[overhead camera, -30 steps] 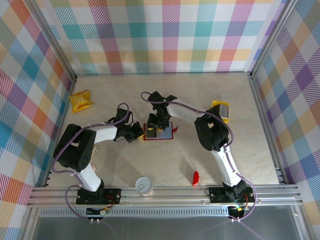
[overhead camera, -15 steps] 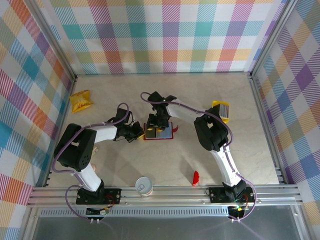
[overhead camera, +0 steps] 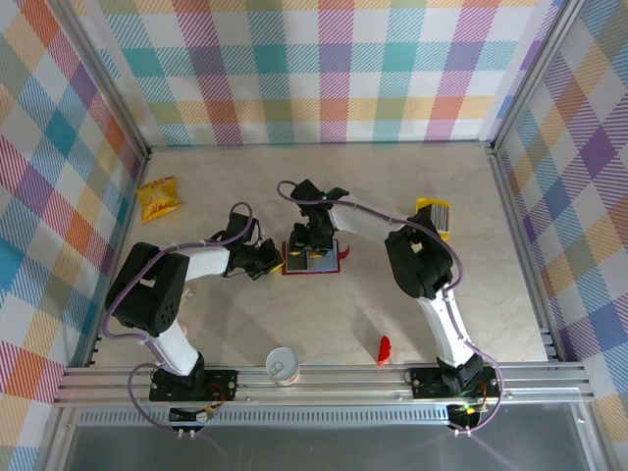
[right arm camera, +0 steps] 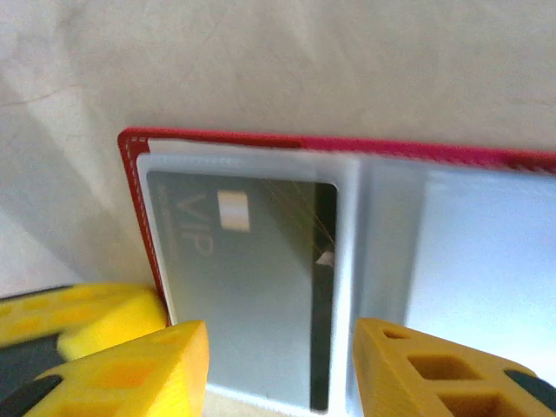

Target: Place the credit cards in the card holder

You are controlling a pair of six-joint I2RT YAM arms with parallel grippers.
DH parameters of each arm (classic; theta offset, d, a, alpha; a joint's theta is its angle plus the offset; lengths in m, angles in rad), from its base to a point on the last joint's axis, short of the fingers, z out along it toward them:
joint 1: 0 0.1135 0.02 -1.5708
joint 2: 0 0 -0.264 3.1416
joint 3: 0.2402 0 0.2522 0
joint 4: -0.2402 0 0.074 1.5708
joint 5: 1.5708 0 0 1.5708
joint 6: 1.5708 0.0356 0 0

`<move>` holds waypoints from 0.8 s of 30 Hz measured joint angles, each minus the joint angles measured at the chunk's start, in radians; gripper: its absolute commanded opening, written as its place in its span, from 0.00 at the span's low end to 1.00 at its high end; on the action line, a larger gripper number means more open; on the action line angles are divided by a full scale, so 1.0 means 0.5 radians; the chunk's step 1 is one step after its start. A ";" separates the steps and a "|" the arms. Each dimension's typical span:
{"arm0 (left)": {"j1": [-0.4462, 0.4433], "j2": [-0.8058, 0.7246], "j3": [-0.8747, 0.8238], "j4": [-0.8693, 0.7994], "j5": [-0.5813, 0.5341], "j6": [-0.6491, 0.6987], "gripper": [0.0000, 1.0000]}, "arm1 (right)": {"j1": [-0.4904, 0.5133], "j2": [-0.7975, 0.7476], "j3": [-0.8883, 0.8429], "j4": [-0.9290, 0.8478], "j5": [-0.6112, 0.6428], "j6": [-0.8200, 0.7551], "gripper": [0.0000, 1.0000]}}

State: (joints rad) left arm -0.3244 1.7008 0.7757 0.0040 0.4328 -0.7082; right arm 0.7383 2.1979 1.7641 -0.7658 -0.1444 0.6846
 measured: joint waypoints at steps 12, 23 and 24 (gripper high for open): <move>0.000 -0.004 -0.006 0.009 0.001 -0.002 0.03 | -0.101 -0.366 -0.276 -0.005 0.095 -0.050 0.48; 0.000 -0.004 -0.006 0.011 0.005 -0.002 0.03 | -0.099 -0.215 -0.275 -0.051 0.155 -0.116 0.49; 0.000 -0.004 -0.006 0.011 0.005 -0.002 0.03 | -0.099 -0.210 -0.275 -0.050 0.155 -0.117 0.49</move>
State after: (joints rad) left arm -0.3244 1.6989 0.7727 0.0097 0.4355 -0.7090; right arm 0.6888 2.0930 1.6264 -0.7906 -0.0669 0.6262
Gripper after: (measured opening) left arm 0.046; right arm 0.492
